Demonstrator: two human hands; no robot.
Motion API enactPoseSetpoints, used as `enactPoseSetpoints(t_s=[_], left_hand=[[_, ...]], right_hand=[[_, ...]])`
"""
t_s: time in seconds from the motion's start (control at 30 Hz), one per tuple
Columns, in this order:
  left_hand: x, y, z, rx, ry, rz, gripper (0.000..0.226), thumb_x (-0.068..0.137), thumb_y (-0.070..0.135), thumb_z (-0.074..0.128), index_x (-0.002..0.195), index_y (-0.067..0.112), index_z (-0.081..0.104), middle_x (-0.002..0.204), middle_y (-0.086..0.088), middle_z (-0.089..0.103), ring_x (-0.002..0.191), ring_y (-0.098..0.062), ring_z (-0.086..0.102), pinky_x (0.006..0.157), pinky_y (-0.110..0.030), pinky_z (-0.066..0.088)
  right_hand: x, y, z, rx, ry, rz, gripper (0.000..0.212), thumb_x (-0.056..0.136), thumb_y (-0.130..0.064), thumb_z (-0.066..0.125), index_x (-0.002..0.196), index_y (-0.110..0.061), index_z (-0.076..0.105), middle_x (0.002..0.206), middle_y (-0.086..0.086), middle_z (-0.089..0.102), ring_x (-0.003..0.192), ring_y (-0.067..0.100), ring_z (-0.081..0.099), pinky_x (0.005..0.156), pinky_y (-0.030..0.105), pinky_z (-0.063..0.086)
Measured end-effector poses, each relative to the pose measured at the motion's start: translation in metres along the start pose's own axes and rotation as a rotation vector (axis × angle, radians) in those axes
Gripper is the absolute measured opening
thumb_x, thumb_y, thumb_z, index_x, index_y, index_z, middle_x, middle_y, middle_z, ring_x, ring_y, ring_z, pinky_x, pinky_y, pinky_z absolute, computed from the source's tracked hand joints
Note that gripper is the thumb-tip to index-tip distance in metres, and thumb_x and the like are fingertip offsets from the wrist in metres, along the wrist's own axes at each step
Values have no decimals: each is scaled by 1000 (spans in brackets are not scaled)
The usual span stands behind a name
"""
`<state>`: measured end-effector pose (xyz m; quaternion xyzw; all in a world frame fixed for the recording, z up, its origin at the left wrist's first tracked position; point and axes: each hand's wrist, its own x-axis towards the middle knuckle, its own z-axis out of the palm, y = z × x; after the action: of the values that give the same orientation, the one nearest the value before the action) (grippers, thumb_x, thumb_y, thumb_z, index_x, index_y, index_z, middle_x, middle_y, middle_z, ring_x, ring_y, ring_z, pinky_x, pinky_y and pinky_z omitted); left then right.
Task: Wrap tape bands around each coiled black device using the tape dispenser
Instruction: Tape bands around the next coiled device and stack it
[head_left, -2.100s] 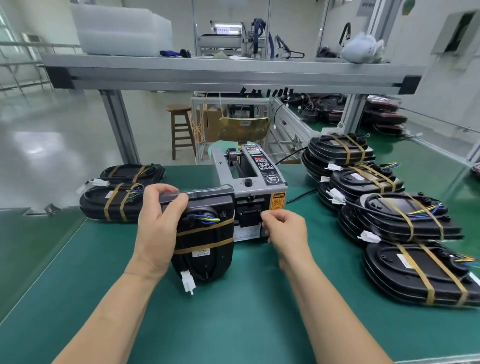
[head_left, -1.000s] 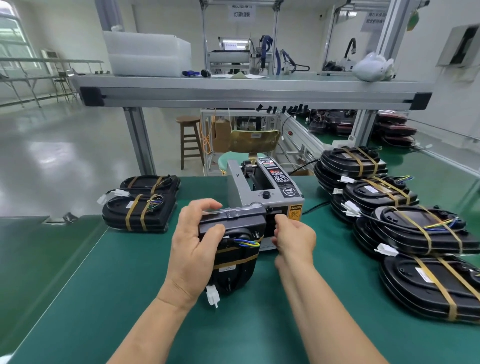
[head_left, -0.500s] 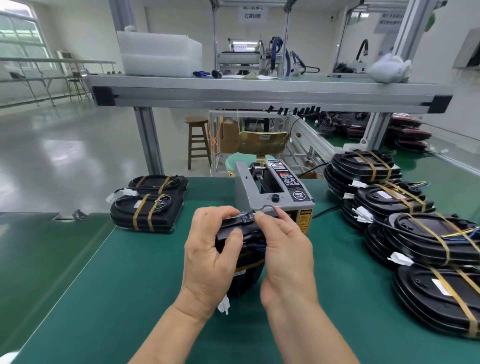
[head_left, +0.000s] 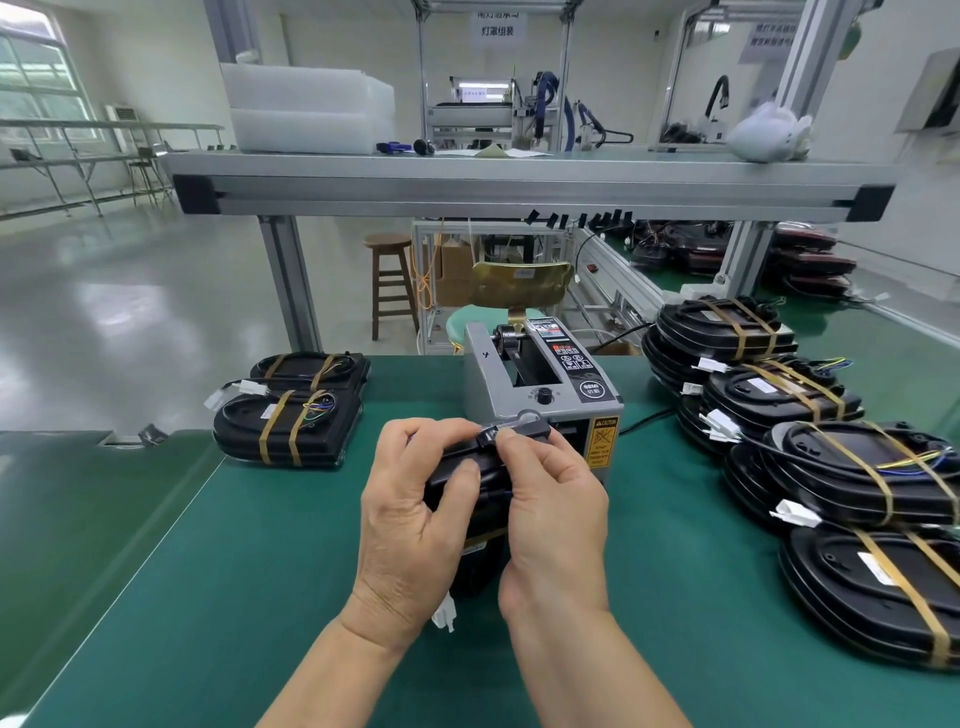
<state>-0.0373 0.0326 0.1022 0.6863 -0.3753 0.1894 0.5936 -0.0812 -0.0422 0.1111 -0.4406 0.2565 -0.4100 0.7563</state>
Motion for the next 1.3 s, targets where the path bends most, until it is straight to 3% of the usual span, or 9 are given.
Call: enactPoseSetpoints(t_s=[0.23,0.37,0.57,0.67,0.77,0.87,1.03,1.17,1.3], left_hand=[[0,0,0,-5,-3,-21,26,84,28,53,99,22,73,97,-5,54,100,-11,55,89,-11,40],[0,0,-1,-12,-8,-30,27,83,29,54,98,18,74,97,-5,55,100,-12,56,89,-11,40],[1,0,-3,-6,-19,-14,24,84,27,54,98,23,73,98,-5,55,99,-11,56,88,-9,39],[1,-1,-4,-5,0,-14,23,84,27,54,98,25,71,98,-5,55,98,-9,56,88,-8,38],[1,-1,-4,-6,-5,1,23,84,26,53,100,23,70,97,-5,56,99,-7,55,88,-9,39],[-1,-1,-5,-39,1,-49,21,82,31,54,103,30,59,98,4,59,95,-14,58,84,-15,43],[-2,-2,-9,-55,18,-134,26,77,37,54,103,34,50,95,19,57,86,-7,57,77,-8,40],[4,-3,-15,-35,13,-162,29,77,23,58,105,30,56,100,17,57,97,-6,54,87,-13,40],[23,-1,-27,233,-110,-100,27,78,29,55,98,19,70,94,6,62,93,-9,57,87,-18,42]], right_hand=[[3,5,-1,-55,3,-40,14,82,-14,75,69,-18,80,131,-9,58,128,9,53,109,47,43],[2,5,-2,-70,1,-54,14,82,-16,76,69,-22,79,131,-12,58,122,-4,50,109,43,43],[4,9,-7,-137,49,-144,14,84,-18,77,71,-23,75,117,-8,65,122,8,56,106,47,45],[5,5,-6,-129,63,-144,10,83,-26,77,86,-26,68,110,-5,66,108,17,63,98,47,50],[8,2,-3,-187,-9,-130,39,72,-44,79,103,-34,57,113,-7,61,107,13,61,94,36,53],[10,1,0,-282,-77,-158,48,74,-35,84,107,-41,49,116,-15,55,109,5,58,86,15,48],[11,3,0,-336,-107,-169,50,77,-31,82,115,-40,50,119,-16,54,117,10,54,103,37,47],[9,2,1,-386,-176,-159,63,73,-28,84,125,-38,48,124,-14,53,123,12,50,106,37,45],[9,3,11,-423,-172,-159,59,76,-26,81,125,-36,50,123,-20,50,123,6,44,106,28,41]])
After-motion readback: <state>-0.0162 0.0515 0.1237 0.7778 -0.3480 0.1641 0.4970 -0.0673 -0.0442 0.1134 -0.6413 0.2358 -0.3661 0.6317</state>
